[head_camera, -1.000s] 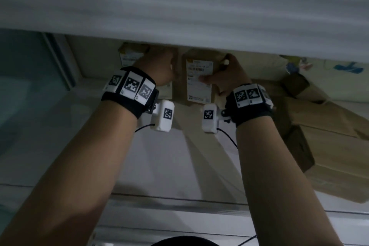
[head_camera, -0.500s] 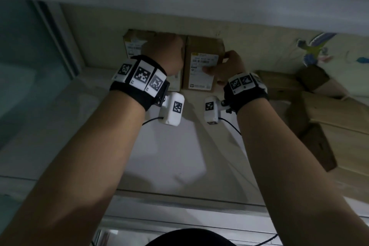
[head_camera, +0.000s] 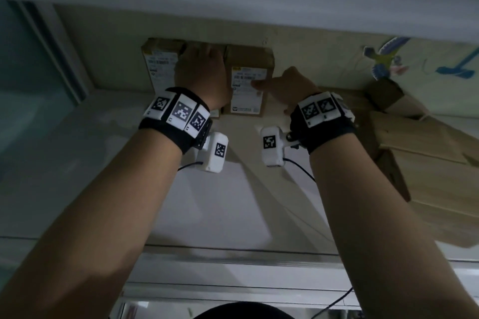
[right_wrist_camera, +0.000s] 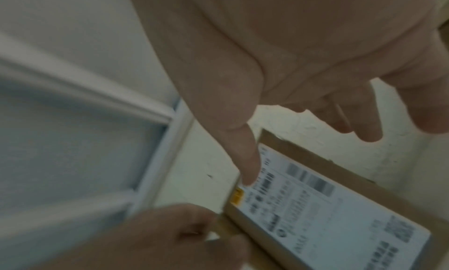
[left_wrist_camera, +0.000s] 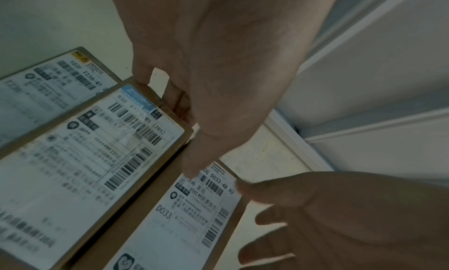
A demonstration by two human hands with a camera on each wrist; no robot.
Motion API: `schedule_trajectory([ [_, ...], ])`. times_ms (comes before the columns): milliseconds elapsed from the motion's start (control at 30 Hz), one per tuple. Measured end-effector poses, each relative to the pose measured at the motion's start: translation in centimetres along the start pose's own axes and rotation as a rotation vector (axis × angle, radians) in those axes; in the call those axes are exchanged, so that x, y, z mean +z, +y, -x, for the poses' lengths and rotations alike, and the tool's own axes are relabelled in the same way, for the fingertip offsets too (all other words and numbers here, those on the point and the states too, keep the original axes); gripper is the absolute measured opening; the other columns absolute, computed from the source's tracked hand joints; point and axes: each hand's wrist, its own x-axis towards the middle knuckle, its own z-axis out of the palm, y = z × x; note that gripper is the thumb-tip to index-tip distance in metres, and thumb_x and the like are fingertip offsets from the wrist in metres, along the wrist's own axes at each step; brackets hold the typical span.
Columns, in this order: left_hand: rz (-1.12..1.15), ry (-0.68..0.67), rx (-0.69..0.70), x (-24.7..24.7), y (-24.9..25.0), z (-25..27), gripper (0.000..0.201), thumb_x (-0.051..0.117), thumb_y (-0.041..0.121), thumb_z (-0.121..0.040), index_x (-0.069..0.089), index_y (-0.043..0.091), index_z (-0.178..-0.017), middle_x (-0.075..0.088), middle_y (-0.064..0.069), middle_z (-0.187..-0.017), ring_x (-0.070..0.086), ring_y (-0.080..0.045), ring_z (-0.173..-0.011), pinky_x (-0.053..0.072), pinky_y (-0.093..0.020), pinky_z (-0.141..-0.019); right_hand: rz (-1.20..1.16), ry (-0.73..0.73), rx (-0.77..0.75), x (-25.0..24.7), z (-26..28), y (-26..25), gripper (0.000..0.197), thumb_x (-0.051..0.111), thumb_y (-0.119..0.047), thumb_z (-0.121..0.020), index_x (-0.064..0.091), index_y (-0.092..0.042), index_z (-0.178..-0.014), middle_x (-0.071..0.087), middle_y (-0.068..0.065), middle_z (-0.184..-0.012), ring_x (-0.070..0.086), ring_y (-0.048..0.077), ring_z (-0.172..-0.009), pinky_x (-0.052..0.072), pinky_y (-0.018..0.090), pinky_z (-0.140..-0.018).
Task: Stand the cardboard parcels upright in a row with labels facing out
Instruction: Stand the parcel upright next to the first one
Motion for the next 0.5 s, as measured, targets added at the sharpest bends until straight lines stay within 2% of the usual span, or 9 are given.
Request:
schedule_trajectory([
  [100, 0.038, -0.005, -0.011, 0.1, -0.3, 0.1, 0.069, 0.074, 0.046, -0.092, 0.052, 0.004, -0.141, 0.049, -0.021, -0.151, 0.045, -0.045, -0.144, 0.044, -0.057, -0.111, -0.101, 0.001, -0.002, -0.5, 2.3, 1.2, 0.096, 0.076, -0.053, -0.092, 0.027, -0.007, -0.161, 0.047, 0.013, -0.155, 0.048, 0.022, -0.108, 0.048, 0.038, -0.088],
  [200, 0.082, -0.001, -0.006, -0.3, -0.4, 0.4, 0.061, 0.077, 0.046, -0.086, 0.059, 0.007, -0.129, 0.053, -0.020, -0.146, 0.049, -0.043, -0.139, 0.048, -0.055, -0.107, -0.196, -0.004, 0.018, -0.9, 4.7, 2.3, 0.097, 0.074, -0.055, -0.091, 0.025, -0.016, -0.165, 0.039, 0.008, -0.165, 0.051, 0.027, -0.132, 0.048, 0.043, -0.104],
  [267, 0.125, -0.013, -0.020, -0.7, -0.3, 0.7, 0.058, 0.078, 0.046, -0.086, 0.062, 0.008, -0.127, 0.055, -0.019, -0.145, 0.052, -0.042, -0.137, 0.050, -0.054, -0.106, -0.228, -0.015, 0.017, -1.2, 5.9, 3.0, 0.085, 0.068, -0.051, -0.097, 0.028, -0.020, -0.166, 0.038, 0.005, -0.167, 0.048, 0.028, -0.143, 0.047, 0.044, -0.112],
  [300, 0.163, -0.026, -0.023, -0.9, -0.2, 0.8, 0.055, 0.078, 0.046, -0.086, 0.065, 0.008, -0.125, 0.059, -0.019, -0.142, 0.055, -0.041, -0.134, 0.051, -0.052, -0.104, -0.238, -0.020, 0.013, -1.5, 6.4, 3.4, 0.078, 0.065, -0.048, -0.100, 0.030, -0.021, -0.165, 0.042, 0.005, -0.164, 0.050, 0.027, -0.140, 0.049, 0.042, -0.110],
  [367, 0.316, -0.037, -0.055, -1.1, -0.4, 0.7, 0.050, 0.079, 0.049, -0.085, 0.070, 0.013, -0.119, 0.069, -0.013, -0.130, 0.066, -0.036, -0.122, 0.055, -0.048, -0.100, -0.273, -0.013, 0.009, -1.8, 7.2, 4.2, 0.068, 0.062, -0.041, -0.103, 0.035, -0.020, -0.162, 0.059, 0.004, -0.143, 0.060, 0.021, -0.117, 0.052, 0.033, -0.093],
  [400, 0.450, -0.032, -0.106, -1.4, -0.6, 0.5, 0.055, 0.078, 0.055, -0.082, 0.070, 0.017, -0.120, 0.072, -0.008, -0.125, 0.068, -0.032, -0.117, 0.057, -0.045, -0.099, -0.297, -0.005, 0.016, -1.9, 7.7, 4.6, 0.067, 0.063, -0.040, -0.103, 0.036, -0.020, -0.161, 0.063, 0.003, -0.133, 0.061, 0.018, -0.107, 0.050, 0.031, -0.087],
  [433, 0.612, -0.015, -0.181, -1.8, -0.7, 0.6, 0.061, 0.076, 0.060, -0.080, 0.068, 0.018, -0.123, 0.072, -0.005, -0.121, 0.070, -0.028, -0.113, 0.057, -0.041, -0.097, -0.318, 0.004, 0.023, -1.9, 8.1, 5.0, 0.067, 0.064, -0.040, -0.102, 0.038, -0.021, -0.160, 0.064, 0.003, -0.134, 0.061, 0.019, -0.109, 0.048, 0.031, -0.089],
  [500, 0.919, 0.085, -0.258, -2.4, -0.7, 1.0, 0.062, 0.073, 0.057, -0.085, 0.062, 0.016, -0.130, 0.069, 0.002, -0.112, 0.071, -0.020, -0.106, 0.056, -0.026, -0.087, -0.353, 0.013, 0.034, -2.1, 8.6, 6.2, 0.068, 0.068, -0.040, -0.099, 0.040, -0.024, -0.159, 0.058, 0.002, -0.147, 0.057, 0.023, -0.128, 0.044, 0.035, -0.097],
])
